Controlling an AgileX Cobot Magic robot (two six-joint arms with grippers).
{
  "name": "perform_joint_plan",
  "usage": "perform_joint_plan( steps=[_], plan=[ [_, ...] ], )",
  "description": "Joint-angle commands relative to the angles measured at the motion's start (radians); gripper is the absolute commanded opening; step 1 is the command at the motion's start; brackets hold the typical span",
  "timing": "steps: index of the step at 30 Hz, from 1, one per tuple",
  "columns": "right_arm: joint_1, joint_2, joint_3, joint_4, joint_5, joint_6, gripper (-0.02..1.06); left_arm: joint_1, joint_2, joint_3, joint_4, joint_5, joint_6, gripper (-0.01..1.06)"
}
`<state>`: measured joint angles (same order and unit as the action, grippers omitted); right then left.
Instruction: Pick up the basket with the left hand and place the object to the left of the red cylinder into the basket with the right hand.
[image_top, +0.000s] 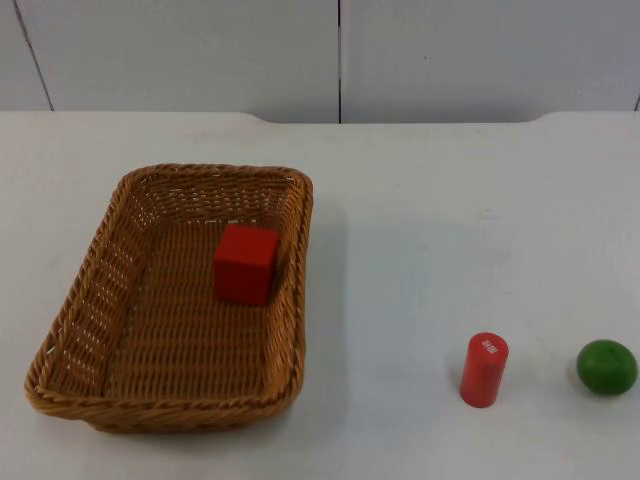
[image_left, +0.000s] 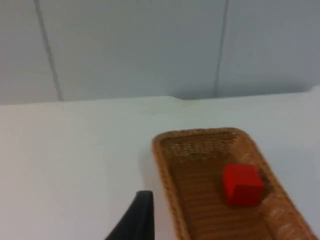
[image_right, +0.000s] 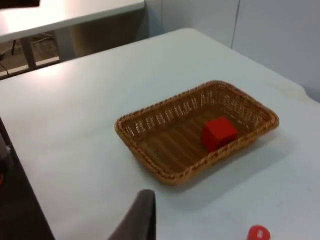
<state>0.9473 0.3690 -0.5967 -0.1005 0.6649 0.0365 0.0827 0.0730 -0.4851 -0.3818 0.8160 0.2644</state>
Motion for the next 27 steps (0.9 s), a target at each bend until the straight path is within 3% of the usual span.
perform_joint_plan(
  steps=[1, 4, 12, 18, 27],
  plan=[
    [0.002, -0.059, 0.012, -0.002, 0.067, 0.006, 0.91, 0.0, -0.069, -0.008, 0.112, 0.055, -0.073, 1.05],
    [0.002, -0.15, 0.012, -0.002, 0.155, 0.037, 0.91, -0.031, -0.073, -0.026, 0.202, 0.12, -0.16, 1.05],
    [0.002, -0.326, 0.012, -0.006, 0.288, 0.052, 0.91, -0.172, -0.073, -0.034, 0.244, 0.165, -0.165, 1.05],
    [0.002, -0.369, 0.012, -0.021, 0.382, 0.052, 0.91, -0.174, -0.073, -0.021, 0.28, 0.257, -0.169, 1.05],
    [0.004, -0.369, 0.083, -0.033, 0.414, 0.038, 0.91, -0.174, -0.073, -0.008, 0.333, 0.261, -0.235, 1.05]
  ],
)
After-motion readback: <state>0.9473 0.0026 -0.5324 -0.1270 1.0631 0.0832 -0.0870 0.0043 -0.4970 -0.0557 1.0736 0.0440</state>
